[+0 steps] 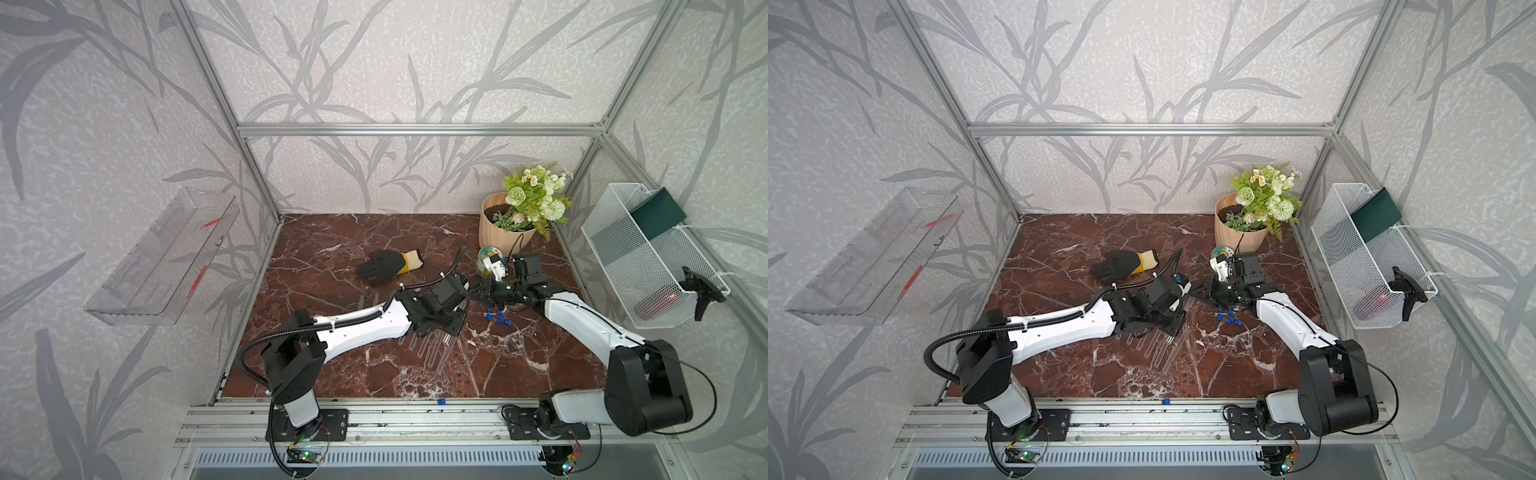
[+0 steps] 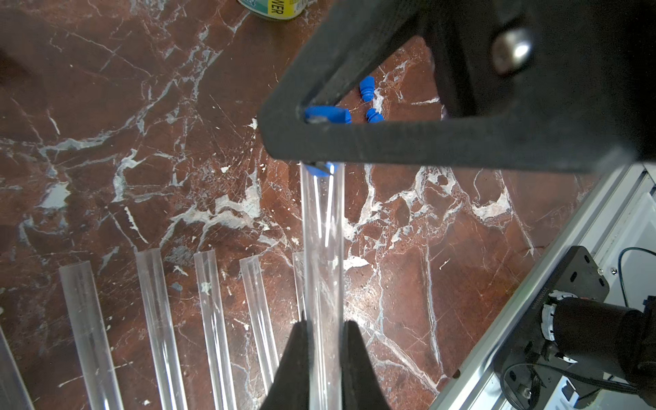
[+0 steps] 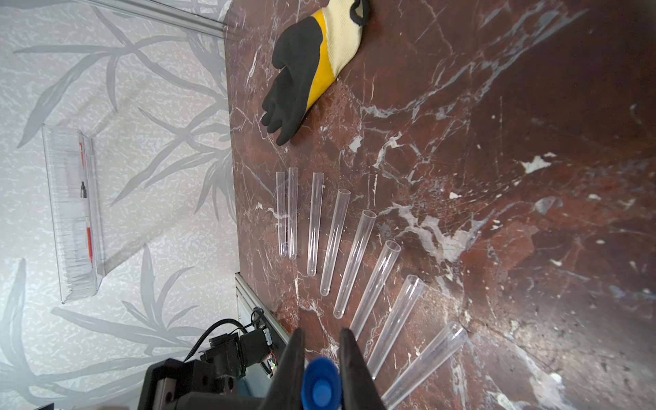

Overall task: Remove stoppers from test tubes
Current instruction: Open the stopper on the test tube.

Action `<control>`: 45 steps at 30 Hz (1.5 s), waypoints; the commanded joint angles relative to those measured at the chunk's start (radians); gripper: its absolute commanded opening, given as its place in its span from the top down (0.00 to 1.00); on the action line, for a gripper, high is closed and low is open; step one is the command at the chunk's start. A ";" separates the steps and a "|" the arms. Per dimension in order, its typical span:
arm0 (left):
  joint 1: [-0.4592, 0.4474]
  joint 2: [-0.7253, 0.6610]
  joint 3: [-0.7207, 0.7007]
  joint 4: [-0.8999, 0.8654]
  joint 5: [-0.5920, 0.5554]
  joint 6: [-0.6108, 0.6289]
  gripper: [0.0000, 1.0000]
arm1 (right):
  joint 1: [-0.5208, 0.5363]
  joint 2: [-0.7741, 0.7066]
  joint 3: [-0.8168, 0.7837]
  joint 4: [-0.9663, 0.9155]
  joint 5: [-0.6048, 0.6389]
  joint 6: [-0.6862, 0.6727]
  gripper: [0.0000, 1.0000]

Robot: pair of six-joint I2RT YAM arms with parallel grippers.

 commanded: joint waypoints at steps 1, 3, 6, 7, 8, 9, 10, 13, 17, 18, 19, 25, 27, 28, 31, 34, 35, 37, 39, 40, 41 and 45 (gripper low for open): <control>-0.005 -0.007 -0.028 -0.116 0.008 0.014 0.96 | -0.018 0.010 0.057 0.024 0.061 -0.050 1.00; -0.005 -0.009 -0.031 -0.119 0.008 0.015 0.96 | -0.017 0.015 0.062 0.027 0.063 -0.050 1.00; -0.005 -0.012 -0.037 -0.121 0.007 0.014 0.96 | -0.018 0.016 0.066 0.035 0.066 -0.049 1.00; -0.004 -0.012 -0.038 -0.121 0.006 0.014 0.96 | -0.018 0.015 0.068 0.039 0.066 -0.049 1.00; -0.003 -0.014 -0.040 -0.121 0.006 0.013 0.96 | -0.019 0.015 0.066 0.042 0.066 -0.047 1.00; -0.002 -0.015 -0.041 -0.121 0.005 0.013 0.96 | -0.020 0.014 0.066 0.049 0.066 -0.044 1.00; -0.003 -0.017 -0.043 -0.121 0.005 0.012 0.96 | -0.020 0.012 0.065 0.054 0.066 -0.043 1.00; 0.000 -0.020 -0.049 -0.120 0.003 0.009 0.96 | -0.020 0.008 0.064 0.068 0.074 -0.046 1.00; 0.003 -0.026 -0.055 -0.120 -0.001 0.009 0.96 | -0.020 -0.001 0.057 0.100 0.080 -0.034 1.00; 0.003 -0.028 -0.057 -0.119 -0.001 0.008 0.96 | -0.019 0.002 0.056 0.107 0.078 -0.030 1.00; 0.005 -0.030 -0.058 -0.119 -0.001 0.008 0.96 | -0.020 0.005 0.053 0.118 0.075 -0.030 1.00; 0.007 -0.038 -0.067 -0.121 -0.006 0.007 0.96 | -0.027 0.014 0.038 0.174 0.056 0.038 1.00; 0.007 -0.042 -0.070 -0.120 -0.007 0.007 0.96 | -0.029 0.018 0.046 0.158 0.059 0.026 1.00; 0.008 -0.043 -0.072 -0.120 -0.009 0.006 0.96 | -0.029 0.021 0.052 0.145 0.061 0.016 1.00; 0.007 -0.046 -0.073 -0.121 -0.011 0.006 0.96 | -0.029 0.025 0.060 0.110 0.075 -0.013 1.00; 0.009 -0.046 -0.073 -0.123 -0.009 0.010 0.96 | -0.029 0.021 0.065 0.089 0.083 -0.039 1.00; 0.010 -0.045 -0.072 -0.126 -0.010 0.012 0.96 | -0.029 0.020 0.068 0.081 0.088 -0.054 1.00; 0.009 -0.047 -0.073 -0.134 -0.009 0.018 0.96 | -0.029 0.020 0.075 0.061 0.096 -0.070 1.00; 0.009 -0.052 -0.078 -0.139 -0.009 0.019 0.96 | -0.029 0.019 0.081 0.045 0.103 -0.083 1.00; 0.010 -0.055 -0.083 -0.138 -0.010 0.020 0.96 | -0.028 0.018 0.085 0.040 0.108 -0.086 1.00; 0.010 -0.056 -0.085 -0.137 -0.010 0.019 0.96 | -0.029 0.016 0.085 0.040 0.110 -0.086 1.00; 0.009 -0.062 -0.090 -0.136 -0.008 0.015 0.96 | -0.030 0.017 0.076 0.071 0.100 -0.061 1.00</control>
